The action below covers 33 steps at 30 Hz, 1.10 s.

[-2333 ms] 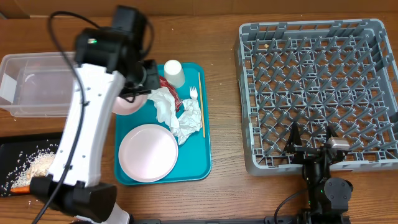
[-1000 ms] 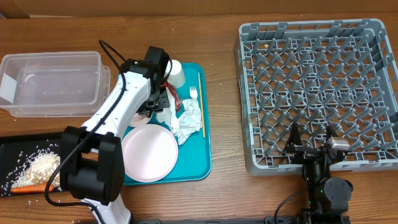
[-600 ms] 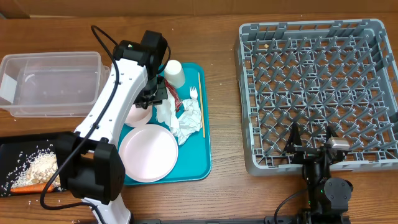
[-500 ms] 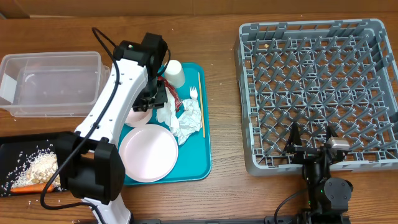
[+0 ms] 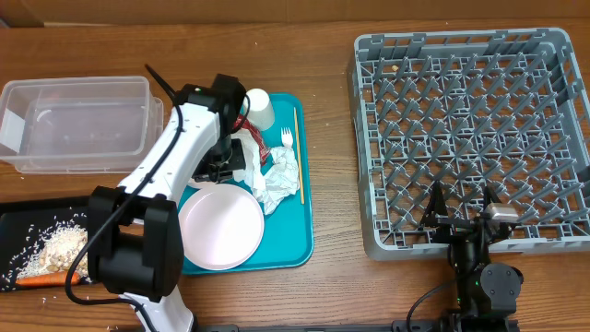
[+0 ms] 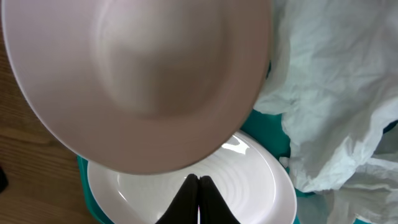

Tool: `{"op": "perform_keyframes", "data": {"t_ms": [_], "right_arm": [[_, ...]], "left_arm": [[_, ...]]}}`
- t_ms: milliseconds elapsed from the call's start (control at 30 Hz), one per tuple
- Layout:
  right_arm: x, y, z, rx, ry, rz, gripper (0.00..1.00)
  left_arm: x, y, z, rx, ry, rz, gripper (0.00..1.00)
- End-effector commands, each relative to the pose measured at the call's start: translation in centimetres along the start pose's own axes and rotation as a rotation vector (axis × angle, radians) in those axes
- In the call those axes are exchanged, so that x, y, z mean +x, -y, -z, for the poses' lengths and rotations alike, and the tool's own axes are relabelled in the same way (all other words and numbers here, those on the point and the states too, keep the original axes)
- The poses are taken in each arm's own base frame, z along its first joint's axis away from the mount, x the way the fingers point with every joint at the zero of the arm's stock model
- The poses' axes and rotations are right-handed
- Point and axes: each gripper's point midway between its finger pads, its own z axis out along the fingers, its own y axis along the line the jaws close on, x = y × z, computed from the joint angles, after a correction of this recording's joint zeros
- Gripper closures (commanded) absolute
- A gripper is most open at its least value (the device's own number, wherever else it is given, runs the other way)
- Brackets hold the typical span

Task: Sort waste into correct bins and load items into the dishwasher
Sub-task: 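Lower the left gripper onto the crumpled white tissue and grasp it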

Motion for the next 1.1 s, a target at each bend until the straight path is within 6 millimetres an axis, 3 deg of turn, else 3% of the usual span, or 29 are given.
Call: {"op": "perform_keyframes", "data": {"t_ms": [0,267,367,600,633,667,700,733,900,1067], "right_arm": [[0.3,0.0,0.0,0.003,0.001,0.003,0.0],[0.3,0.0,0.0,0.003,0.001,0.003,0.0],[0.3,0.0,0.0,0.003,0.001,0.003,0.0],[0.3,0.0,0.0,0.003,0.001,0.003,0.0],[0.3,0.0,0.0,0.003,0.001,0.003,0.0],[0.3,0.0,0.0,0.003,0.001,0.003,0.0],[0.3,0.0,0.0,0.003,0.001,0.003,0.0],[0.3,0.0,0.0,0.003,0.001,0.003,0.0],[0.3,0.0,0.0,0.003,0.001,0.003,0.0],[0.3,0.0,0.0,0.003,0.001,0.003,0.0]], "left_arm": [[-1.2,-1.0,-0.2,-0.008,0.037,0.035,0.96],[-2.1,-0.6,-0.1,0.025,0.062,0.048,0.96],[-2.0,0.4,0.9,0.083,0.047,0.026,0.96],[-2.8,3.4,9.1,0.222,0.129,-0.032,0.95],[-2.5,4.1,9.4,0.226,0.134,-0.051,0.87],[-2.0,4.9,9.4,0.233,0.128,-0.073,0.64],[-1.5,5.5,9.2,0.241,0.116,-0.088,0.27],[-0.7,6.6,9.1,0.26,0.098,-0.114,0.0],[2.4,9.7,7.3,0.26,0.041,-0.117,0.0],[4.4,12.2,3.1,0.246,0.04,-0.118,0.02]]}}
